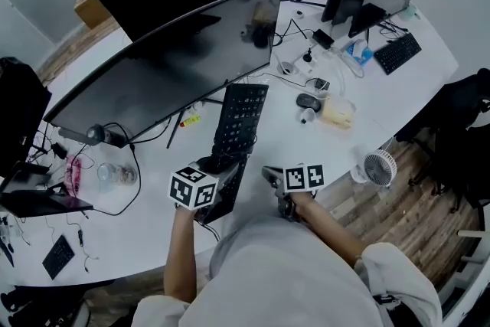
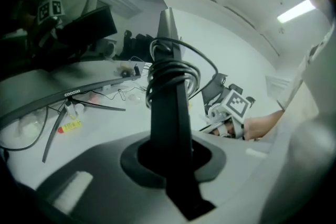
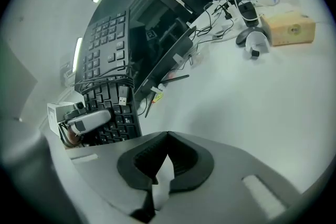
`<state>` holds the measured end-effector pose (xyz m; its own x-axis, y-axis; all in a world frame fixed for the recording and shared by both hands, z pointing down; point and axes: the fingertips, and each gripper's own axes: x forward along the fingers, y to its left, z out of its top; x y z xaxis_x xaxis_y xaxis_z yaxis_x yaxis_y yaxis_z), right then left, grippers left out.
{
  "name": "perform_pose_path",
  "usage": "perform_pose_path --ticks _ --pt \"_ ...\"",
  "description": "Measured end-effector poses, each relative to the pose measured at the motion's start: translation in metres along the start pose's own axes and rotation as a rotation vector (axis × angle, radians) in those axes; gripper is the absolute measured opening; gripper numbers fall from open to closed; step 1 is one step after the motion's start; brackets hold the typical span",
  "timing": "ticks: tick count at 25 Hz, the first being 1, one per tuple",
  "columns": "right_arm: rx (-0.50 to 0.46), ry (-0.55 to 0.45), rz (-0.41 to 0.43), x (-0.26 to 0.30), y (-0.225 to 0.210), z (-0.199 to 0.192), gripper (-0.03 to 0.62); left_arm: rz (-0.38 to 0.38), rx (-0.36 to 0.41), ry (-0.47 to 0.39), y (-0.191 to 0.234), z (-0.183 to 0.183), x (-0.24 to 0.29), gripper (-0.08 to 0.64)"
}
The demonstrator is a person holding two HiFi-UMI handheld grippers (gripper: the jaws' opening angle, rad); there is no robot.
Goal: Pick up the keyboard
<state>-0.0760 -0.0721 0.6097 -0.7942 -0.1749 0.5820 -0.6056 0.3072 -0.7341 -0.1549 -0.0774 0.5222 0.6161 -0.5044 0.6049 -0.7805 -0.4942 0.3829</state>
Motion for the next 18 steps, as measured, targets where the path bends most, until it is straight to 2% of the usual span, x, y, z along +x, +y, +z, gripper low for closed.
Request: perform_pose_path --ticks 5,11,18 --pt "-0.050 -0.029 0.014 -0.008 0.013 0.007 -0.002 0.060 -0.025 -0.075 0.003 0.005 -0.015 0.000" --pt "-0.112 -0.070 -0.009 -0.022 0.014 0.016 -0.002 0.170 -0.033 -0.151 0.005 0.007 -0.030 0.000" --pt "-0.156 -0.105 -0.016 -0.035 0.026 0.017 -0.002 0.203 -0.077 -0.281 0.000 0.007 -0.056 0.000"
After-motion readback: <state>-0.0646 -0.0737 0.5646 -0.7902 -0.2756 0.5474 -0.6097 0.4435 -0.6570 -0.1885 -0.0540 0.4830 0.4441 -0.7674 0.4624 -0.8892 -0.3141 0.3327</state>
